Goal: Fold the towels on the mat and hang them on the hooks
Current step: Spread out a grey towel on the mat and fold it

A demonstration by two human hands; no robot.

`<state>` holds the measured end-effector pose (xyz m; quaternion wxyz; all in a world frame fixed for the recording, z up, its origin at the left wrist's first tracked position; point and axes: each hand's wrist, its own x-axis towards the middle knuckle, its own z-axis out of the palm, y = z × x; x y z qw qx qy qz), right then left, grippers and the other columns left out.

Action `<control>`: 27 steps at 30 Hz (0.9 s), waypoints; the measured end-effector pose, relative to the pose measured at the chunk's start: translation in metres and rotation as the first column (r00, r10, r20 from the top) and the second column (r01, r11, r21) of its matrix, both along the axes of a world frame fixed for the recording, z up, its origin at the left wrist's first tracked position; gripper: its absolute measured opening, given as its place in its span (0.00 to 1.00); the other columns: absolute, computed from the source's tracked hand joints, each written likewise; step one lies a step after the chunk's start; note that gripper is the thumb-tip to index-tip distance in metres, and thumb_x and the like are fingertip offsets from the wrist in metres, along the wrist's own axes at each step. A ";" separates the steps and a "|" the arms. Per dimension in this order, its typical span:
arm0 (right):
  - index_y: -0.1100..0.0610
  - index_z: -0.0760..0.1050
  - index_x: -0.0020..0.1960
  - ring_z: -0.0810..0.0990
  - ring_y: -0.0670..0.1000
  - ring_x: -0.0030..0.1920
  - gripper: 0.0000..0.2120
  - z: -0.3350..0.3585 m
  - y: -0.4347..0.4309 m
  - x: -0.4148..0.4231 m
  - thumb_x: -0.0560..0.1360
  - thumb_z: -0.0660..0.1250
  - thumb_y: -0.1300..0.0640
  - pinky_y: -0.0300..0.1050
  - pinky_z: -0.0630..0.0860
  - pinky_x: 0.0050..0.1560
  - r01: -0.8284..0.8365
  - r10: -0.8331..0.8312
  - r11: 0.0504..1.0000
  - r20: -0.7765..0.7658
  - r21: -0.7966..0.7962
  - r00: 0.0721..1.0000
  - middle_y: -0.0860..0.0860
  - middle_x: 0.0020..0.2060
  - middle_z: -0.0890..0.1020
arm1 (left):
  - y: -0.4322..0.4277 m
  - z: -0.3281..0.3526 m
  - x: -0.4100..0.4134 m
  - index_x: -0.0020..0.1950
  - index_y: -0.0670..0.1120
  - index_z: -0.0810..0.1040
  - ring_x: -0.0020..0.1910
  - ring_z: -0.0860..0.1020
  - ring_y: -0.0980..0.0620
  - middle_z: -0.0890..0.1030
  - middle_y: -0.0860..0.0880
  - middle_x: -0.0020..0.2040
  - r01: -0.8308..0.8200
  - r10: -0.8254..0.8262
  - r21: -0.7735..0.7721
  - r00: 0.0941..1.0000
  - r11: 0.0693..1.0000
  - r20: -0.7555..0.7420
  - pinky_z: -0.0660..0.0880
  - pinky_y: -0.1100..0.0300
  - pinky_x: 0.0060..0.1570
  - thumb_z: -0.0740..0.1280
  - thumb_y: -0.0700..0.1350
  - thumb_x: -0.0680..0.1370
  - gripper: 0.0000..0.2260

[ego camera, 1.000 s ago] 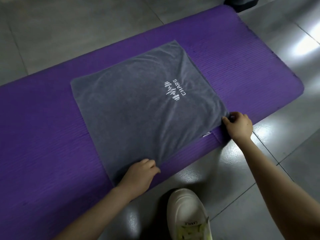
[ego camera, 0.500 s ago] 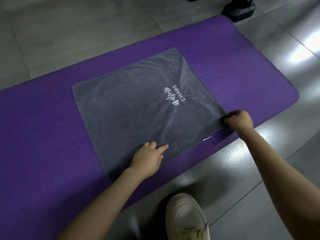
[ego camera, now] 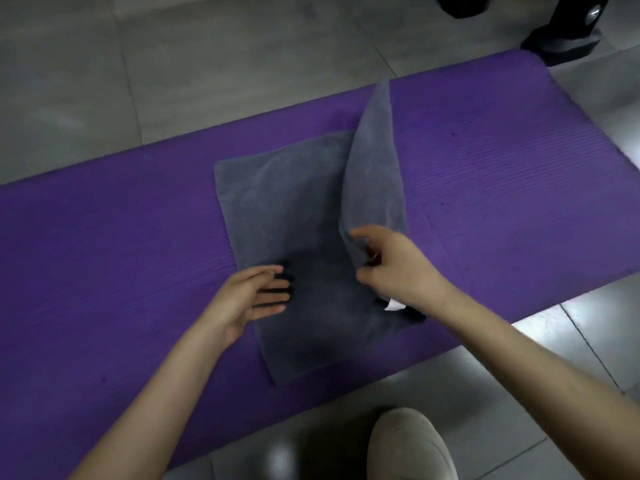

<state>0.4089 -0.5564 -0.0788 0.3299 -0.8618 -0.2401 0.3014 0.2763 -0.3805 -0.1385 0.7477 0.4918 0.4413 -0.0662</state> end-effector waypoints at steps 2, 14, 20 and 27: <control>0.50 0.74 0.62 0.78 0.48 0.49 0.25 -0.016 0.001 -0.019 0.66 0.67 0.61 0.42 0.74 0.53 -0.158 0.157 0.983 -0.020 -0.096 0.987 0.45 0.47 0.80 | 0.001 -0.004 -0.006 0.52 0.44 0.77 0.44 0.80 0.44 0.80 0.40 0.49 -0.038 0.035 -0.061 0.998 0.997 -0.043 0.81 0.57 0.37 0.58 0.41 0.80 0.08; 0.54 0.77 0.60 0.79 0.51 0.55 0.15 -0.047 0.044 0.012 0.75 0.66 0.52 0.45 0.73 0.57 -0.120 0.150 0.973 0.142 -0.198 0.978 0.50 0.52 0.82 | -0.020 -0.021 0.015 0.55 0.43 0.73 0.43 0.79 0.44 0.78 0.40 0.47 -0.110 0.092 -0.142 0.988 0.984 -0.127 0.78 0.51 0.44 0.59 0.40 0.81 0.06; 0.56 0.72 0.61 0.77 0.56 0.54 0.19 -0.087 0.127 0.046 0.75 0.65 0.48 0.47 0.72 0.45 -0.012 0.057 0.995 0.467 -0.098 0.882 0.54 0.53 0.79 | -0.021 -0.023 0.029 0.49 0.44 0.73 0.40 0.80 0.45 0.79 0.37 0.48 -0.111 0.089 -0.134 0.984 0.985 -0.156 0.80 0.56 0.36 0.61 0.40 0.80 0.02; 0.54 0.70 0.63 0.73 0.56 0.56 0.25 -0.119 0.153 0.063 0.71 0.69 0.43 0.48 0.71 0.46 0.027 0.082 0.980 0.522 -0.198 0.849 0.53 0.56 0.75 | -0.025 -0.027 0.036 0.55 0.41 0.74 0.33 0.78 0.51 0.79 0.44 0.40 -0.106 0.089 -0.115 0.986 0.988 -0.143 0.77 0.64 0.27 0.68 0.38 0.75 0.09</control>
